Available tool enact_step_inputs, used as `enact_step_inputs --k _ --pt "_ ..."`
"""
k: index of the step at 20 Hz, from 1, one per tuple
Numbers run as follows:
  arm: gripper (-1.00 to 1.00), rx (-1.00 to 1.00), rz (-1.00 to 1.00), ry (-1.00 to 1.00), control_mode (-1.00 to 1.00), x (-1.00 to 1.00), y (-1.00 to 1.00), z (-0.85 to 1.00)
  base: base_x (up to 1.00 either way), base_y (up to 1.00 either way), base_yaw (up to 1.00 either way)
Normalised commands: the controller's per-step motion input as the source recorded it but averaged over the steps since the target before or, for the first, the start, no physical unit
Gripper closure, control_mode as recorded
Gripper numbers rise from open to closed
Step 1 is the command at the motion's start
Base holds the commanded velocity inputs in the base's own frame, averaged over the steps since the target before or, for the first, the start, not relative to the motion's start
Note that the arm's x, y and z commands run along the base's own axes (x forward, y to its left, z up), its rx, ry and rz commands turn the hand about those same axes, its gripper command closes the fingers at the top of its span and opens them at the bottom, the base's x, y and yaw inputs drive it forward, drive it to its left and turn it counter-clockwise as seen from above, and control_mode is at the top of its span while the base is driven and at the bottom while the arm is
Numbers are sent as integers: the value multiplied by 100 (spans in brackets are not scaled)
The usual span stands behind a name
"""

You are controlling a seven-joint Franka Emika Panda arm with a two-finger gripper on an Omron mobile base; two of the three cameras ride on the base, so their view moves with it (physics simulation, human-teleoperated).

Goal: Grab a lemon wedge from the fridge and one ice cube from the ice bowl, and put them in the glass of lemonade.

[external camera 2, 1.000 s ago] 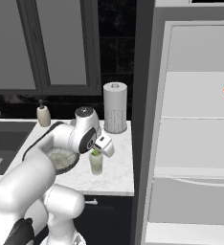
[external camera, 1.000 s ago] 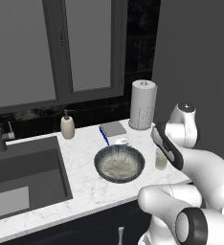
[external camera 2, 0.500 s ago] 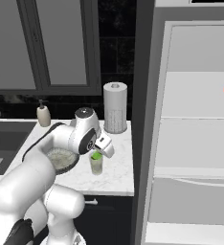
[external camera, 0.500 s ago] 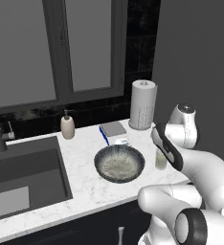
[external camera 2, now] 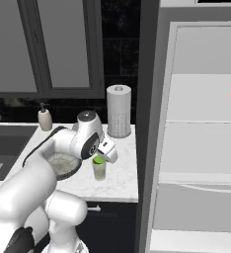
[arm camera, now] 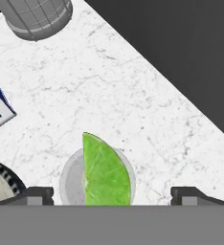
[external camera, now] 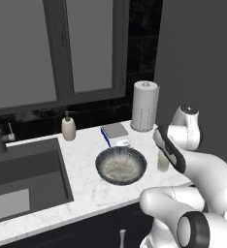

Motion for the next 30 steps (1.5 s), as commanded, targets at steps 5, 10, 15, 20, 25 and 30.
enact_step_inputs --k 5,10,15,20,25,30 --pt "-100 1 0 -1 -100 -23 0 18 0 0 0" --pt "-100 3 4 -7 -100 -34 0 36 0 0 0" --pt "-100 4 4 -6 -100 -31 0 38 0 0 0" --pt "-100 5 3 -2 -100 -42 0 47 0 0 0" --pt "-100 4 9 -5 -100 -60 5 58 0 0 0" --pt "-100 3 8 -6 -100 -69 2 50 0 0 0"
